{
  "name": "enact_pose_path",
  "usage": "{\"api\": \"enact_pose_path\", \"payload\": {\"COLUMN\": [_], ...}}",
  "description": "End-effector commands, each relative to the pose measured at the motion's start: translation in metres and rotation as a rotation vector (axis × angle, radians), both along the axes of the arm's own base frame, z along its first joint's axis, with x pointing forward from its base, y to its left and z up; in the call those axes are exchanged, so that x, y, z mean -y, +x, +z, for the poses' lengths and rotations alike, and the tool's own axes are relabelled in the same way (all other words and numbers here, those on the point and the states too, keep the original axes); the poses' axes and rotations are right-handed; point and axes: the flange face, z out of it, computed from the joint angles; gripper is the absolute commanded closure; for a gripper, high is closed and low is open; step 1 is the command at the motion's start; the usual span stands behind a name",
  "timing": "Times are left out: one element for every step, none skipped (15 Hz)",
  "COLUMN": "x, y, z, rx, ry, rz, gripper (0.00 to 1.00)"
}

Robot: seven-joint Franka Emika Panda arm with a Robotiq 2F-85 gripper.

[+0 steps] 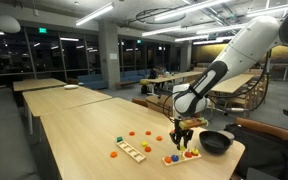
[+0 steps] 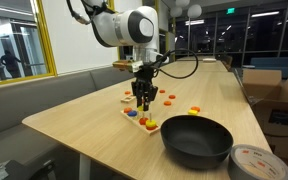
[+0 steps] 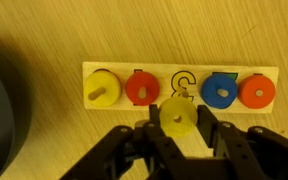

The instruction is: Place the yellow ring at the front of the table on the wooden board, remove the yellow ring on the right from the wooden board

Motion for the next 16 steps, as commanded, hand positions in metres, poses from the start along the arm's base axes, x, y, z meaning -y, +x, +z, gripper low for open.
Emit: {"api": "enact_pose_path", "payload": {"x": [0.003, 0.002, 0.001, -0.001, -0.002, -0.005, -0.007, -0.009, -0.011, -0.013, -0.015, -0.017, -0.019, -0.021, -0.022, -0.024], "y": [-0.011, -0.014, -0.016, -0.018, -0.021, -0.023, -0.025, -0.027, -0.028, -0.029, -0.03, -0.031, -0.031, -0.031, -0.031, -0.031], "z": [0.016, 0.016, 0.016, 0.016, 0.016, 0.016, 0.016, 0.017, 0.017, 0.018, 0.019, 0.021, 0.022, 0.023, 0.023, 0.024], "rx": [0.03, 0.027, 0.025, 0.023, 0.02, 0.018, 0.017, 0.015, 0.014, 0.015, 0.015, 0.016, 0.018, 0.018, 0.019, 0.019], "ry": [0.02, 0.02, 0.02, 0.02, 0.02, 0.02, 0.022, 0.023, 0.024, 0.023, 0.024, 0.024, 0.024, 0.024, 0.024, 0.024], "rz": [0.012, 0.018, 0.023, 0.031, 0.038, 0.047, 0.054, 0.062, 0.068, 0.075, 0.08, 0.085, 0.088, 0.092, 0.095, 0.098], "gripper": [0.83, 0.83, 0.83, 0.83, 0.83, 0.83, 0.83, 0.83, 0.83, 0.83, 0.83, 0.83, 0.83, 0.83, 0.83, 0.83]}}
